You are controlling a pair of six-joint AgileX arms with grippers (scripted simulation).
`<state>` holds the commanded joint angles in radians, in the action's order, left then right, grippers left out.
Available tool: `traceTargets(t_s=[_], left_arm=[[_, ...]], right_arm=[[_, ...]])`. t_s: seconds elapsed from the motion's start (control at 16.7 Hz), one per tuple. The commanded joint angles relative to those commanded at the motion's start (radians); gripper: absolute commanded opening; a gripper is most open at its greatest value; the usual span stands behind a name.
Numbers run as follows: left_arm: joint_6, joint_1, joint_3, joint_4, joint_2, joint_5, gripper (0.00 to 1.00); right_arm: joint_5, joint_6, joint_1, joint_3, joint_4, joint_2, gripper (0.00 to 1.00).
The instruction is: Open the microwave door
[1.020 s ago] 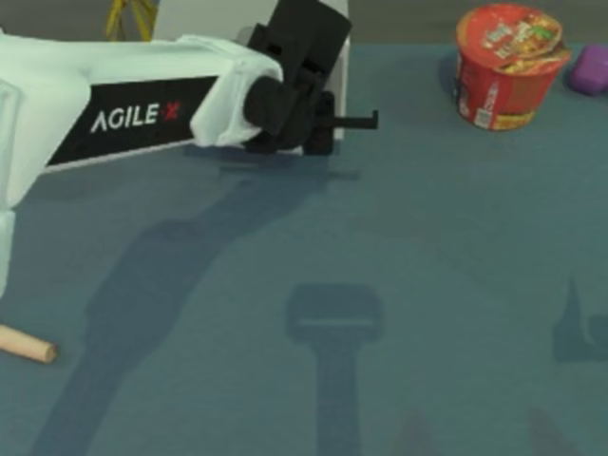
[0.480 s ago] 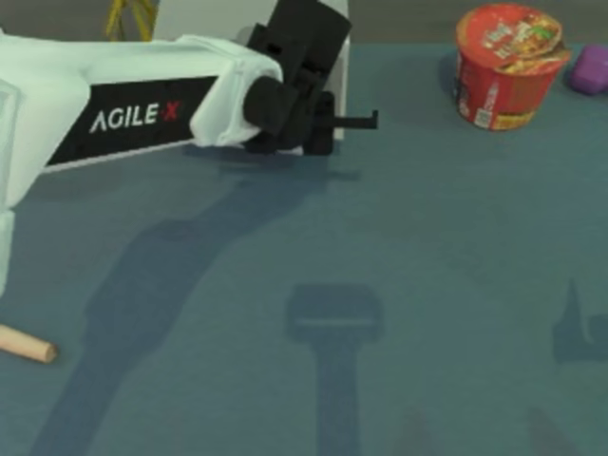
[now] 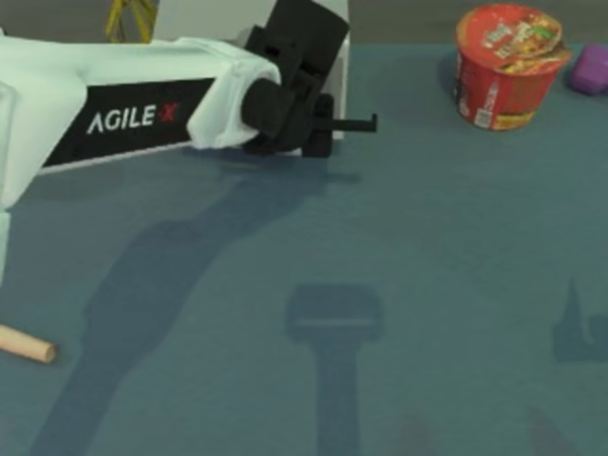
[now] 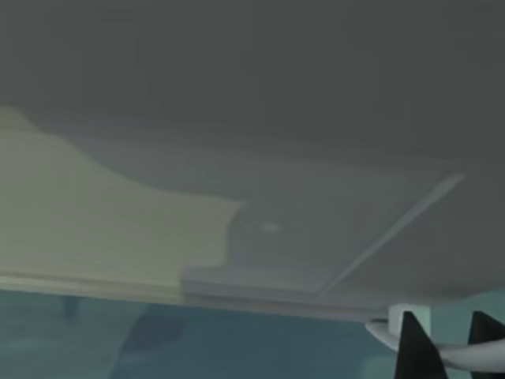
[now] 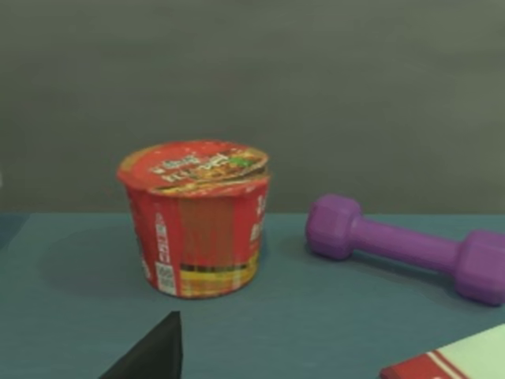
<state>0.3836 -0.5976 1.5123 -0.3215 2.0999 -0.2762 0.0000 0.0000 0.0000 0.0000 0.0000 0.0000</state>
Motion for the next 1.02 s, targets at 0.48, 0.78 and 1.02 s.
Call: traceTargets(t_s=[0.48,0.78,1.02], left_arm=[[-0.037,0.012,-0.044,0.028,-0.03,0.022,0.0],[-0.037,0.012,-0.044,0.028,-0.03,0.022,0.0],[-0.037,0.012,-0.044,0.028,-0.03,0.022,0.0]], right_arm=[[0.0,0.0,0.0,0.0,0.0,0.0,1.0],[0.0,0.0,0.0,0.0,0.0,0.0,1.0],[0.0,0.0,0.0,0.0,0.0,0.0,1.0]])
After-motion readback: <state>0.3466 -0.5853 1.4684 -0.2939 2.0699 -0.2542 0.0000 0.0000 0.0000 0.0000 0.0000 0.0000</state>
